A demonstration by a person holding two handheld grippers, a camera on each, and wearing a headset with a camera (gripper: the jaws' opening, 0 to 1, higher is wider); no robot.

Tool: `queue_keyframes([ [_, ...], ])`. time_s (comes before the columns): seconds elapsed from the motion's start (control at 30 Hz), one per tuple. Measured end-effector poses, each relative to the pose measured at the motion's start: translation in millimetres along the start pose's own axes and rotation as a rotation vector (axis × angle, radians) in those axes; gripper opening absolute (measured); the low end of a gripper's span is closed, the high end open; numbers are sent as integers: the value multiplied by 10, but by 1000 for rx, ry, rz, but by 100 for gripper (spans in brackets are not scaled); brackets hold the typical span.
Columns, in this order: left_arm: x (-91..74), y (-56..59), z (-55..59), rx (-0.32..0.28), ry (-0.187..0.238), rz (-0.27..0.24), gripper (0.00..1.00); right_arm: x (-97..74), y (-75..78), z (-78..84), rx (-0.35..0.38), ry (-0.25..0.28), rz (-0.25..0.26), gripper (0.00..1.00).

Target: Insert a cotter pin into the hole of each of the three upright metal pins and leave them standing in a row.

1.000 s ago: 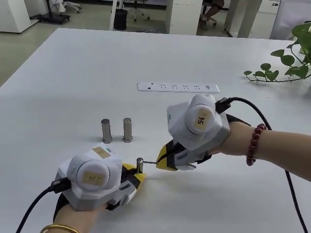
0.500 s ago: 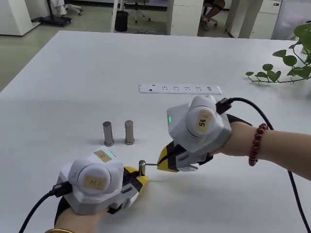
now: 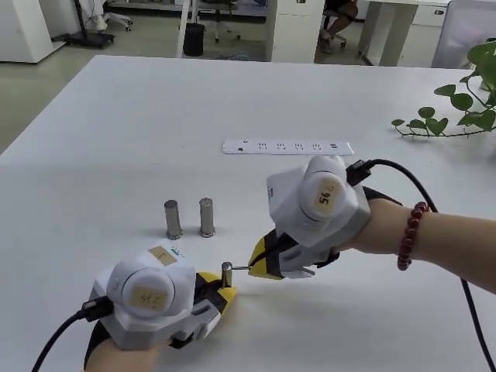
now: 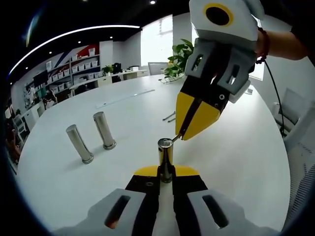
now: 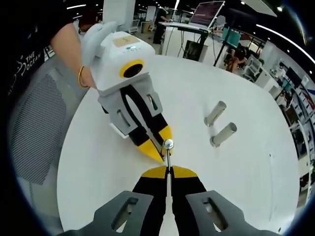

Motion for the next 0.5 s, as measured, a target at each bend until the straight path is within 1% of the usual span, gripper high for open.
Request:
queue_keyframes([
  [0.07, 0, 2, 0, 10, -2, 0, 5, 12, -8, -15, -1, 3, -2, 0],
  [0.17, 1, -1, 2, 2, -1, -1, 5, 15, -2, -19, 3, 3, 1, 0],
  [0.5, 1, -3, 2, 10, -2, -2, 5, 41, -8, -61, 15, 12, 9, 0],
])
Point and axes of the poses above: the centre of the closed fingertips' face, and the gripper's own axes: x roughly forward along the fingers, y roughly to its right, z roughly out of its underside, the point moved 3 cm from there along -x, roughly backward along the fingers, and after that the axes turned 4 degrees about -x, right-handed, at the moved point
